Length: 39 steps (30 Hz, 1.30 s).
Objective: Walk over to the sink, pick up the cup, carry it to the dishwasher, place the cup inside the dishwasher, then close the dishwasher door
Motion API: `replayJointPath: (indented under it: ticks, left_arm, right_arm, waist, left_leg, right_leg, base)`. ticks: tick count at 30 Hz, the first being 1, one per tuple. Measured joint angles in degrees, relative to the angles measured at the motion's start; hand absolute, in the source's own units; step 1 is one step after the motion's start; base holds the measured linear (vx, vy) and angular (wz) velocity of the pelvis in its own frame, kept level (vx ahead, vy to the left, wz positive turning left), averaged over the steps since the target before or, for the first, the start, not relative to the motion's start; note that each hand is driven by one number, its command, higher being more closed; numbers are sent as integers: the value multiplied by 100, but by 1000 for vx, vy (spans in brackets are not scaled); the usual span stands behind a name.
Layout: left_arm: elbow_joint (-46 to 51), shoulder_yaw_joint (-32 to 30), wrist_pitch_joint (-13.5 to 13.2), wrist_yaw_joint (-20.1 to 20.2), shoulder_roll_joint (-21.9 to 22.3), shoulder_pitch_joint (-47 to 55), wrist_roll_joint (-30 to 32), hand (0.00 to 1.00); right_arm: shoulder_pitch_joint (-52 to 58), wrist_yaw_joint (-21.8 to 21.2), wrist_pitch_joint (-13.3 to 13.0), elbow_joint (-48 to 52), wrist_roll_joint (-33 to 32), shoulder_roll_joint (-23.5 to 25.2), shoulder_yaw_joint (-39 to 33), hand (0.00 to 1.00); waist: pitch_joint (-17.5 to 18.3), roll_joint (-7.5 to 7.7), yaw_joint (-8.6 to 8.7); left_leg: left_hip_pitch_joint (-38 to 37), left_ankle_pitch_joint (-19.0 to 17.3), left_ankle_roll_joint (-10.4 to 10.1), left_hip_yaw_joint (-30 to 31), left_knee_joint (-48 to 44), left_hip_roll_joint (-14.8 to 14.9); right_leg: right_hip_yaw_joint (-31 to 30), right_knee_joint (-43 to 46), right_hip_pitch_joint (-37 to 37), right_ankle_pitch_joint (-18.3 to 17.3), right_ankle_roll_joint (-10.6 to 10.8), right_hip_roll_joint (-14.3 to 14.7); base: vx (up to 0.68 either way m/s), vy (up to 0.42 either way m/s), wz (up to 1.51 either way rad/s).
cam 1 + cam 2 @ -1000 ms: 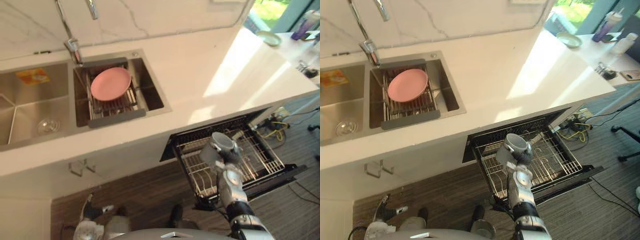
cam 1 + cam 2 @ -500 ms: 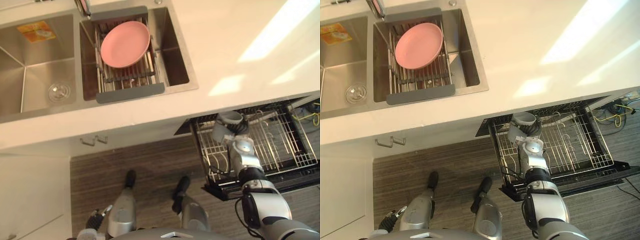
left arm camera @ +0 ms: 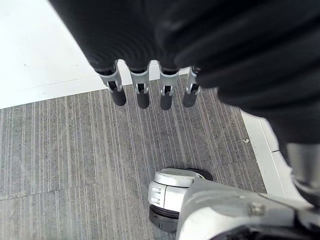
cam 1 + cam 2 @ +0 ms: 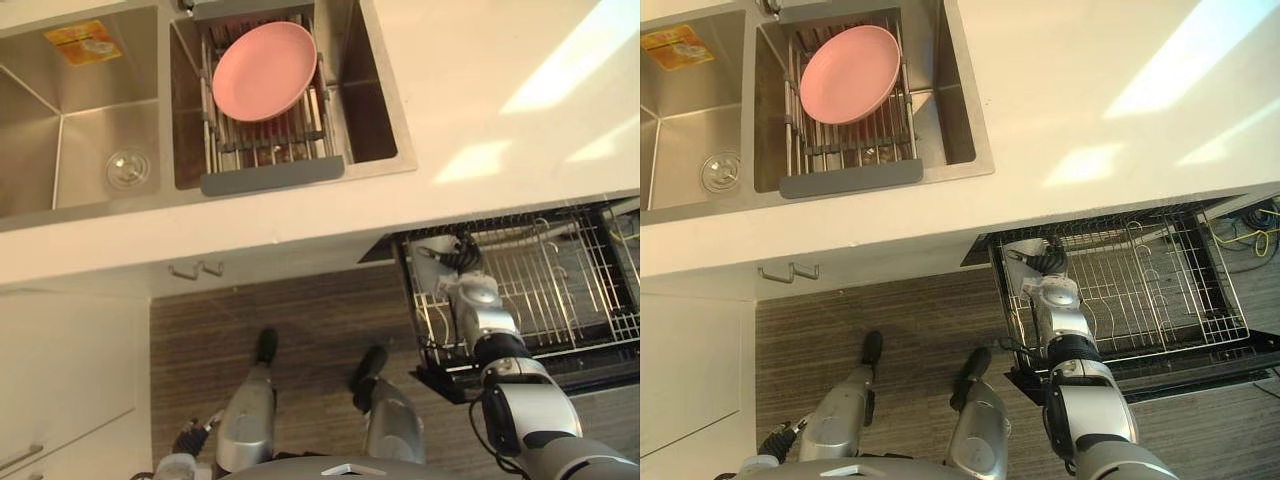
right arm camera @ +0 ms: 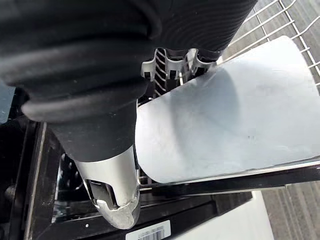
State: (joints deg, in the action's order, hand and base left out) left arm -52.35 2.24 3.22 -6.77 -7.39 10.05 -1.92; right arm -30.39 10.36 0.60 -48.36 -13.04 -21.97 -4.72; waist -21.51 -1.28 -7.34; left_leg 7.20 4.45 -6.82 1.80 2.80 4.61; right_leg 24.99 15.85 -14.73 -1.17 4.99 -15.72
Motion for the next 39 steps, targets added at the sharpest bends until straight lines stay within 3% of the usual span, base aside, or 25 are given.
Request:
replayJointPath:
  ticks: [6, 11, 15, 19, 24, 28, 31, 36, 39]
  left_arm:
    - [-5, -9, 263, 119, -9, -47, 335, 0]
    - [-71, -13, 360, 132, -7, -49, 483, 0]
    - [-273, -13, 459, 140, 4, -40, 716, 0]
    - [-377, -29, 623, 138, -3, 78, 922, 0]
    - [-479, -228, 868, 128, 60, 145, 1104, 0]
    - [-487, -677, 954, -65, 158, 369, 808, 0]
    - [-490, -1020, 862, -180, 207, 471, 448, 0]
    - [-489, -1516, 688, -162, 267, 465, -144, 0]
    - [-493, -1617, 685, -167, 290, 463, -256, 0]
  right_arm:
    - [83, 300, 341, 0, 177, 215, -21, 0]
    - [218, 588, 264, 17, 194, 310, -286, 0]
    - [439, 918, -54, 96, 221, 310, -403, 0]
    - [779, 1231, -555, 708, 217, 306, -505, 0]
    - [1188, 1253, -1059, 1952, -221, 324, -846, 0]
    - [1873, 839, -1194, 3559, -805, 420, -1277, 0]
    - [2273, 377, -1247, 4615, -1105, 612, -1482, 0]
    - [2366, -218, -1335, 5497, -1613, 797, -1607, 0]
    - [2309, -598, -1338, 5865, -1689, 794, -1338, 0]
  waist:
    - [3, -4, -12]
    - [48, -8, -15]
    - [315, -12, -2]
    - [651, 3, 116]
    - [880, 4, 210]
    - [1156, 86, 414]
    - [1363, 148, 586]
    - [1525, 219, 711]
    - [1571, 253, 725]
  left_leg:
    - [-126, -3, -4, -399, -91, 53]
    - [-333, -38, 17, -678, -127, 129]
    - [-418, -96, 24, -813, -170, 221]
    - [-575, -187, 31, -912, -186, 279]
    - [-738, -337, 50, -1030, -269, 285]
    - [-924, -423, 42, -1198, -250, 287]
    - [-1048, -492, 27, -1321, -251, 316]
    - [-1248, -554, 21, -1451, -151, 313]
    - [-1264, -532, 4, -1440, -94, 312]
  right_leg:
    - [-15, 31, 154, -44, 6, 3]
    - [-34, -214, 453, 40, 8, 108]
    - [-79, -690, 682, 276, -5, 308]
    - [-142, -1192, 977, 514, -6, 487]
    - [-274, -1790, 1310, 803, 29, 623]
    - [-408, -2046, 1501, 921, 18, 683]
    - [-513, -2046, 1544, 917, 24, 713]
    - [-575, -2047, 1670, 886, 44, 711]
    - [-584, -2047, 1670, 891, 39, 714]
  base:
    - [0, -18, -1]
    - [-17, -11, -7]
    - [-1, -24, -17]
    - [6, -23, -17]
    - [1, -13, -19]
    - [42, 0, -21]
    - [33, 2, -20]
    - [-12, 6, -13]
    - [-3, 0, 2]
